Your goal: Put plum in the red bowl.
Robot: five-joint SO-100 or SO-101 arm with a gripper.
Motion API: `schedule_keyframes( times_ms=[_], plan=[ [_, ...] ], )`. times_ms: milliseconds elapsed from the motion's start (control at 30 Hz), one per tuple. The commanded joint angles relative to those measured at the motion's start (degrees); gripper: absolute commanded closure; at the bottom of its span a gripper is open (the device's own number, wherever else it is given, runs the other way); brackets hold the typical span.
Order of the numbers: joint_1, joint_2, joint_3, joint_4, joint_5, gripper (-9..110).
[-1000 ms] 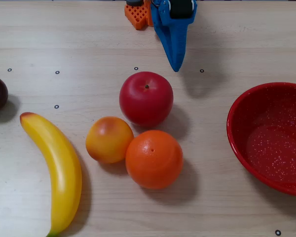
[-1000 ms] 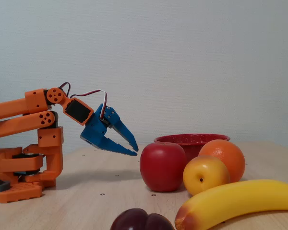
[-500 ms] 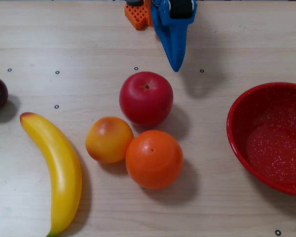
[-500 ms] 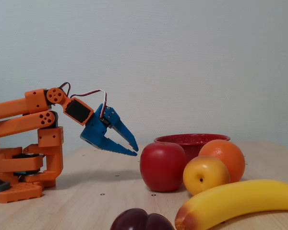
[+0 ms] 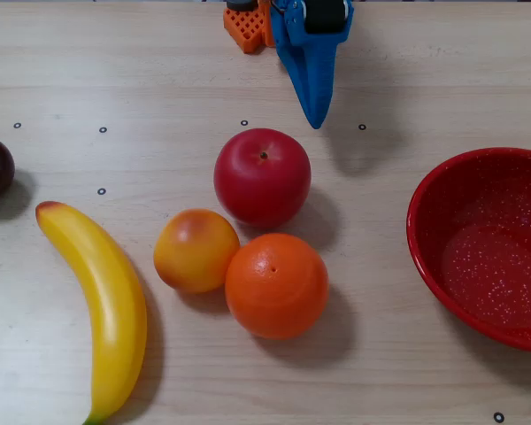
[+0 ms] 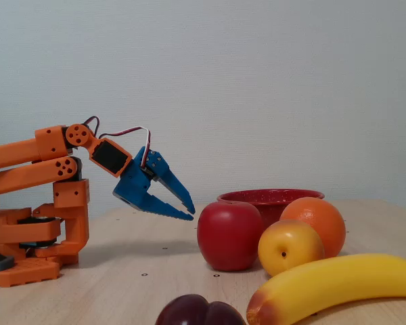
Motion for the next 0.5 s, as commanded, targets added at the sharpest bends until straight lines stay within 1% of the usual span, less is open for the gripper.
schedule_keyframes(
  times_ms=[0, 200, 467],
  plan=[
    [-1.0, 1.0, 2.4, -0.4, -1.2, 101],
    [1.0, 1.0, 2.4, -0.4, 1.1, 101],
    [1.0, 1.0, 2.4, -0.4, 0.6, 102]
  ],
)
